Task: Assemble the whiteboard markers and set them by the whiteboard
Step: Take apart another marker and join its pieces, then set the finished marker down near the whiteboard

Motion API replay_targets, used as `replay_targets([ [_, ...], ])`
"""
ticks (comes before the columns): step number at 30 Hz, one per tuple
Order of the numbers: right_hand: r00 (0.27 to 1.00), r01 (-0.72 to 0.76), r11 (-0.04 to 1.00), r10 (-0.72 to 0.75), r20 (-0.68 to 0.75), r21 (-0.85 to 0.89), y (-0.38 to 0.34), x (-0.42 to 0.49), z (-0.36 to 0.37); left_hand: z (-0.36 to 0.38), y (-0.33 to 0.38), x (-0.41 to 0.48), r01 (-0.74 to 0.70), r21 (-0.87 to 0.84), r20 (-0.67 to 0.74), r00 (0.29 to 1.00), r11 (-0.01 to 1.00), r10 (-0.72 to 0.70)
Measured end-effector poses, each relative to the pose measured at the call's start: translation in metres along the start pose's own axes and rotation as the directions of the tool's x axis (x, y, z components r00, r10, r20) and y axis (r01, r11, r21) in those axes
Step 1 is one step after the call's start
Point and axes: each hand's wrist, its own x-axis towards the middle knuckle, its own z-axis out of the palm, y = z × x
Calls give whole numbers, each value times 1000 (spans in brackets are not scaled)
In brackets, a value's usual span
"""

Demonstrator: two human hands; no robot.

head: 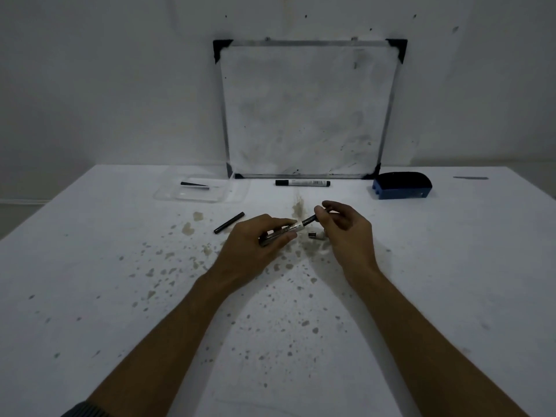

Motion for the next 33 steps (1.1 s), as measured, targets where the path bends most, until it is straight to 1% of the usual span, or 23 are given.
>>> replay_targets([
  [2,999,54,997,-54,1,-58,-1,-2,1,1,1,0,-23,50,16,1000,998,22],
  [5,982,187,964,-187,17,-189,-5,-8,4,2,1,2,-41,81,-10,999,996,42],
  [7,957,289,913,-282,69,-288,-6,-13,7,1,1,3,-35,57,-33,999,998,37],
  [9,922,387,846,-353,158,-367,-7,-18,9,1,2,2,-21,31,-37,999,999,22],
  [10,908,416,826,-359,215,-380,-7,-19,10,1,3,2,-12,15,-37,999,1000,13],
  [12,892,429,824,-321,319,-370,-8,-23,12,-1,5,3,22,-33,-48,999,999,-24],
  [13,887,429,825,-308,344,-369,-9,-24,12,-2,6,3,45,-60,-57,997,997,-48],
  [15,895,429,804,-315,317,-413,-10,-23,10,-4,9,4,106,-137,-72,991,985,-116],
  [17,915,402,732,-309,258,-550,-9,-18,4,-6,16,5,189,-282,-91,971,941,-222],
  [18,930,368,693,-276,244,-620,-7,-15,1,-7,19,6,224,-375,-93,956,899,-277],
  [20,953,300,651,-184,239,-697,-5,-13,-6,-6,23,6,266,-513,-70,934,816,-349],
  [22,956,290,607,-147,254,-740,-3,-13,-10,-2,26,5,305,-575,-1,928,760,-373],
  [24,947,319,534,-152,282,-783,0,-13,-10,1,26,3,351,-604,72,918,715,-390],
  [25,943,331,516,-158,292,-790,0,-13,-10,1,25,3,365,-614,91,913,700,-397],
  [26,941,336,527,-163,295,-781,1,-12,-10,0,23,3,372,-617,99,911,693,-401],
  [27,943,330,571,-163,290,-752,0,-12,-10,-2,22,3,376,-612,98,909,696,-404],
  [28,949,309,638,-155,276,-705,-2,-11,-10,-4,20,3,375,-594,90,910,711,-404],
  [30,962,250,763,-123,245,-596,-6,-9,-11,-9,17,2,369,-516,59,915,773,-398],
  [33,973,178,887,-95,209,-426,-12,-8,-11,-12,12,-1,335,-410,29,935,849,-355],
])
